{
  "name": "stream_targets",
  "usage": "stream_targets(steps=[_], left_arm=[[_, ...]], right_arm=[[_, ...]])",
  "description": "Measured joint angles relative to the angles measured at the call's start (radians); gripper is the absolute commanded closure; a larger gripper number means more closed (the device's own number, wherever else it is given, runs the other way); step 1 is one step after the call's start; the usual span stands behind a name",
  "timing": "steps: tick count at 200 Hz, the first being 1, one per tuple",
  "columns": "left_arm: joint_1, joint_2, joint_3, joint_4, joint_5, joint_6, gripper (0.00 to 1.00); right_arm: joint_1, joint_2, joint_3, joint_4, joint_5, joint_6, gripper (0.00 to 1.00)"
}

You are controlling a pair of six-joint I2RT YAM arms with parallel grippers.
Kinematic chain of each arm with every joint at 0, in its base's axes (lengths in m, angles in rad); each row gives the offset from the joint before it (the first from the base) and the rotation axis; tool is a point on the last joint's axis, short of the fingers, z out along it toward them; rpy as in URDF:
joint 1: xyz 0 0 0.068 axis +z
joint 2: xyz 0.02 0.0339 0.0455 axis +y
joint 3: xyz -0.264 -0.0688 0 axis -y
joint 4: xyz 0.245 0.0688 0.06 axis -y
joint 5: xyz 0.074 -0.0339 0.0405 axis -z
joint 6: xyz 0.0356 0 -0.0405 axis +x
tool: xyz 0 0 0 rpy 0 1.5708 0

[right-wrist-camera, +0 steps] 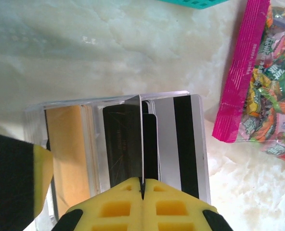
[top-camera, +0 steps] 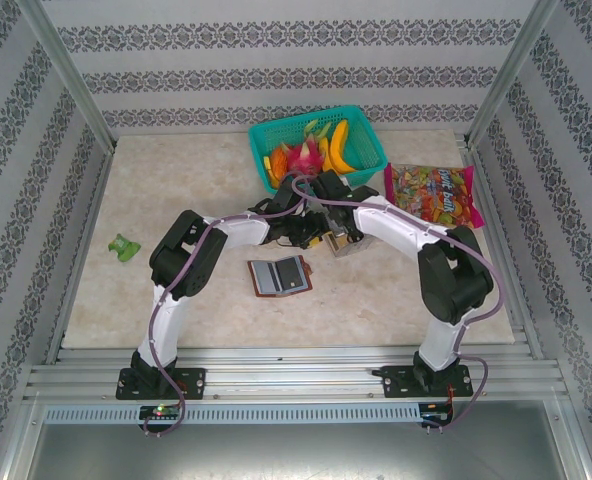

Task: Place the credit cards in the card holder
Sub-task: Pick up the credit card from the storage box, then flip over the card slot in the card holder.

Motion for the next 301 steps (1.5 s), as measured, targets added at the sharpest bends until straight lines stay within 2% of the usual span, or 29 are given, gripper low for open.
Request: stream_targets(steps=[45, 90, 130, 154, 196, 237, 274, 301], left_arm=[[-0.003, -0.051, -0.012, -0.066, -0.025, 0.038, 0.46], [-0.003, -0.252, -0.035, -0.176, -0.114, 0.114, 0.44], [0.004, -0.497, -0.233, -0.212, -0.209, 0.138, 0.4], [0.018, -0.615, -0.384, -0.274, -0.269, 0.138, 0.36], [0.039, -0.793, -0.55, -0.392, -0.372, 0.127, 0.33], [0.059, -0.868, -0.649, -0.415, -0.404, 0.098, 0.34], [0.064, -0.851, -0.687, -0.414, -0.373, 0.091, 0.39], [0.064, -0.832, -0.694, -0.4, -0.351, 0.091, 0.42]], right_arm=[[-0.031, -0.111, -0.03, -0.02, -0.133, 0.063, 1.0], [-0.119, -0.346, -0.137, 0.056, -0.394, 0.19, 1.0], [-0.119, -0.416, -0.316, 0.229, -0.627, 0.328, 1.0], [-0.066, -0.416, -0.408, 0.3, -0.68, 0.393, 1.0], [0.106, -0.383, -0.399, 0.368, -0.673, 0.419, 1.0], [0.254, -0.277, -0.351, 0.364, -0.537, 0.41, 1.0], [0.276, -0.239, -0.348, 0.34, -0.391, 0.386, 1.0], [0.269, -0.233, -0.348, 0.336, -0.348, 0.366, 1.0]])
